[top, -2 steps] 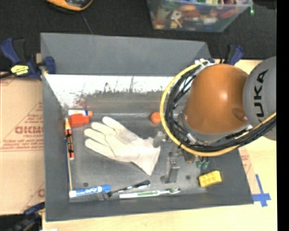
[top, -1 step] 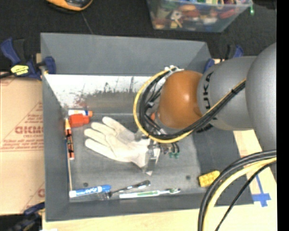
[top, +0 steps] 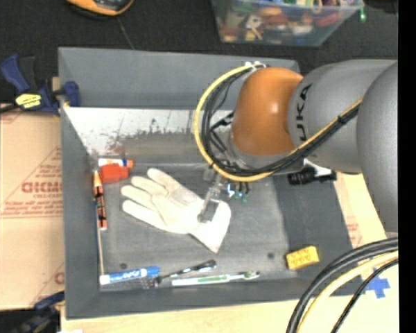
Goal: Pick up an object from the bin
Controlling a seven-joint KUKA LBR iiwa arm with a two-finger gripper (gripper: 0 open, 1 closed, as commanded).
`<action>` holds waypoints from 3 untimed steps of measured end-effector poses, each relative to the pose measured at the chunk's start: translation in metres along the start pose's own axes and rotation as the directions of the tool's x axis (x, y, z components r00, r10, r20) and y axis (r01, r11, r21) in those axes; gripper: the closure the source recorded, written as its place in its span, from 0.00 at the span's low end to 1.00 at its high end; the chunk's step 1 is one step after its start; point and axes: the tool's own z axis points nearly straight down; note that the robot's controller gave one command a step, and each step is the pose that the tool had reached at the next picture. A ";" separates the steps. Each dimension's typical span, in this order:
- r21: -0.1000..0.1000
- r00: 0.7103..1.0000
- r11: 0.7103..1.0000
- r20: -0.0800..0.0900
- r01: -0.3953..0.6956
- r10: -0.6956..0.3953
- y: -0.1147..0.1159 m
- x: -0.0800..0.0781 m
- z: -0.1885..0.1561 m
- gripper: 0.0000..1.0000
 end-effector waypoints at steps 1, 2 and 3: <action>0.003 0.980 0.980 -0.013 0.198 -0.198 0.018 0.037 0.060 0.00; -0.008 0.985 0.985 0.011 -0.170 0.170 0.085 0.040 0.087 0.00; 0.001 0.997 0.997 0.002 -0.073 0.073 0.056 0.057 0.086 1.00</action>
Offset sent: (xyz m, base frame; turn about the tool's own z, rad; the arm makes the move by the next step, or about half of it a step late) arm -0.0116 0.0931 -0.0883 0.1738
